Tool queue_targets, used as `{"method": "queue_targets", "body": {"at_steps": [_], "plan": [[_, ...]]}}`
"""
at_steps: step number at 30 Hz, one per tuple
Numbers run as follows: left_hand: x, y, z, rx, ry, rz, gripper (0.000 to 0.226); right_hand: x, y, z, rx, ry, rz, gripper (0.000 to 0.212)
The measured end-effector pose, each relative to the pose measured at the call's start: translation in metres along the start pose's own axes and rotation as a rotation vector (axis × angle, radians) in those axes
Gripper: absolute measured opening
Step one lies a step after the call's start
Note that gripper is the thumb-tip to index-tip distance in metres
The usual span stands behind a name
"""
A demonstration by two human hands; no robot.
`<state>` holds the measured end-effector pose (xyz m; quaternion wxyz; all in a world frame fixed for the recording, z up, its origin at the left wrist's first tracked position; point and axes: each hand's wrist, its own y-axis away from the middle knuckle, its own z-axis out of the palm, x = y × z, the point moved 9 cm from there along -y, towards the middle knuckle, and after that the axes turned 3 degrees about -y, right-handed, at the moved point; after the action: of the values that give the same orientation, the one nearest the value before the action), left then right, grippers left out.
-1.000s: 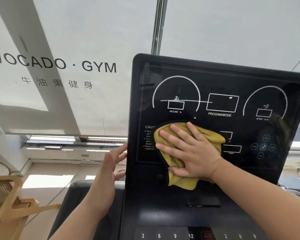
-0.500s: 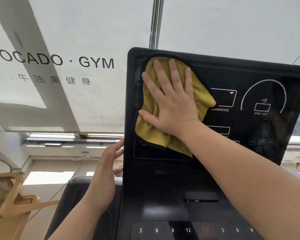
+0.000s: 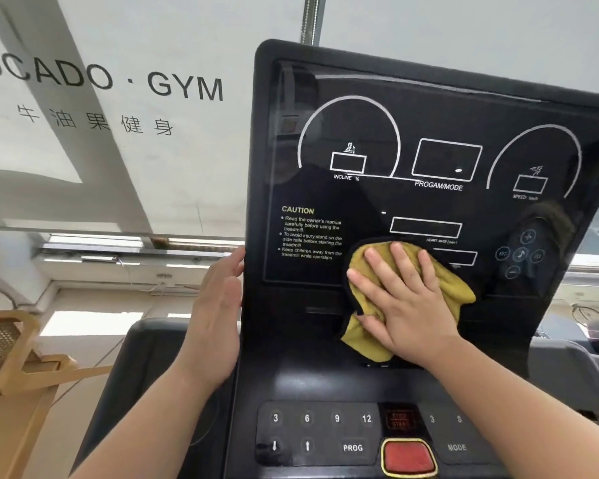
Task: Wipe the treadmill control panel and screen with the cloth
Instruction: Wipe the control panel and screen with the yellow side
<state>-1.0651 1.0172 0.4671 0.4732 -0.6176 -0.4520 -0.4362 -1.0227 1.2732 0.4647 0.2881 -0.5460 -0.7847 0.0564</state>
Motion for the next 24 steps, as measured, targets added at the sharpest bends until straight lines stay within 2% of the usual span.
{"method": "queue_targets", "body": {"at_steps": [3, 5, 11, 17, 21, 24], "plan": [[-0.003, 0.004, 0.003, 0.015, -0.047, 0.038, 0.073, -0.004, 0.009, 0.004, -0.013, -0.053, 0.180, 0.073], [-0.007, 0.005, 0.005, 0.021, -0.066, 0.022, 0.078, -0.017, -0.003, 0.003, -0.021, -0.075, 0.221, 0.074], [-0.009, 0.011, 0.011, 0.063, -0.180, 0.019, 0.073, -0.083, -0.045, -0.002, -0.032, -0.119, 0.092, 0.073], [-0.008, 0.026, 0.015, 0.057, -0.271, 0.054, 0.068, -0.065, 0.006, 0.011, -0.072, -0.088, -0.064, 0.076], [-0.017, 0.043, 0.017, 0.043, -0.310, 0.037, 0.069, -0.030, 0.050, 0.011, -0.106, -0.187, 0.104, 0.068], [-0.023, 0.049, 0.020, 0.038, -0.316, -0.027, 0.073, -0.041, 0.043, 0.004, -0.153, -0.253, 0.206, 0.061]]}}
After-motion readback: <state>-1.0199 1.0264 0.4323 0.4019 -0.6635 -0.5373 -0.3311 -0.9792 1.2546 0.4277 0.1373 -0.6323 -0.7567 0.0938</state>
